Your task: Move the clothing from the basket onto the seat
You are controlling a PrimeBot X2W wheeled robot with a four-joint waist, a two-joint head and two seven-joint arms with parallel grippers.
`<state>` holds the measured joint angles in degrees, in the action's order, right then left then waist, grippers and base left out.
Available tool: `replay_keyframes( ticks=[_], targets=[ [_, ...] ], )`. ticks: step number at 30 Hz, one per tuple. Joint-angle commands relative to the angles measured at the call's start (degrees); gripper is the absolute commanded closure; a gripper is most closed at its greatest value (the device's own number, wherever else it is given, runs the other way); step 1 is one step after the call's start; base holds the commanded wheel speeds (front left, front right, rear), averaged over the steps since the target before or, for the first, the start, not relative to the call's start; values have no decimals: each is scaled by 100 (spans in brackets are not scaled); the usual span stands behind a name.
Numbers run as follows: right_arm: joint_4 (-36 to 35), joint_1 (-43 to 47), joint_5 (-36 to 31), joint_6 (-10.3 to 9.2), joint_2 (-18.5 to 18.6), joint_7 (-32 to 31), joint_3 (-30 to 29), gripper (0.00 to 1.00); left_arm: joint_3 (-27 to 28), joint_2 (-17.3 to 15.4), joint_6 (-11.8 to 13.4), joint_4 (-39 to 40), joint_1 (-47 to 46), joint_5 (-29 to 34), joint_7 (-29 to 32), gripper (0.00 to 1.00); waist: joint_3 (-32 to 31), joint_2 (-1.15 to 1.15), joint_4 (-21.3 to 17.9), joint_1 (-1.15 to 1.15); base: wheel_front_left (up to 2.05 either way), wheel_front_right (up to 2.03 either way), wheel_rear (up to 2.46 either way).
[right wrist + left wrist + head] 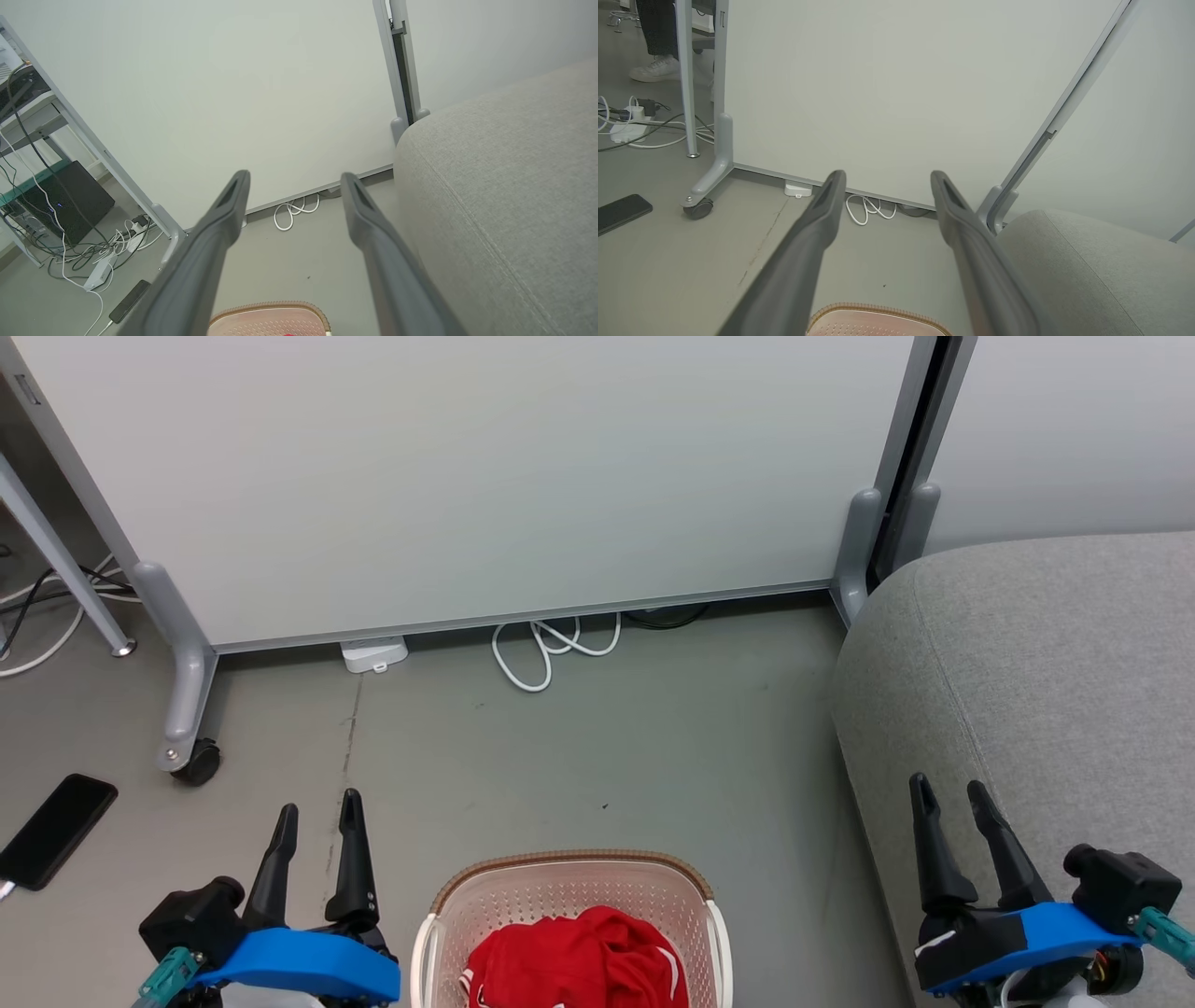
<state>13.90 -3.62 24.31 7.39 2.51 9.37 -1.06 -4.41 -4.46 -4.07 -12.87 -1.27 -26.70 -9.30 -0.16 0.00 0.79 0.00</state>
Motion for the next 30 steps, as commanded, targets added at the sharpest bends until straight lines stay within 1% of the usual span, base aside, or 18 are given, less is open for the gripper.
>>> replay_keyframes(
  ticks=[1, 18, 30],
  targets=[
    [-25, -93, -115, 11, 43, 54, 12, 0, -13, -35, -23, 33, -69, 123, -62, 0, -3, 0, 2, 0, 0, 0, 0],
    [15, -95, -943, 13, 46, 273, 109, 0, 21, -8, -115, -137, -174, 780, -278, 0, -26, 0, 19, 0, 0, 0, 0],
    [-13, -64, -1436, 14, 49, 423, 74, 0, 45, 52, -90, -220, -73, 1236, -429, 0, -34, 0, -1, 0, 0, 0, 0]
  ],
)
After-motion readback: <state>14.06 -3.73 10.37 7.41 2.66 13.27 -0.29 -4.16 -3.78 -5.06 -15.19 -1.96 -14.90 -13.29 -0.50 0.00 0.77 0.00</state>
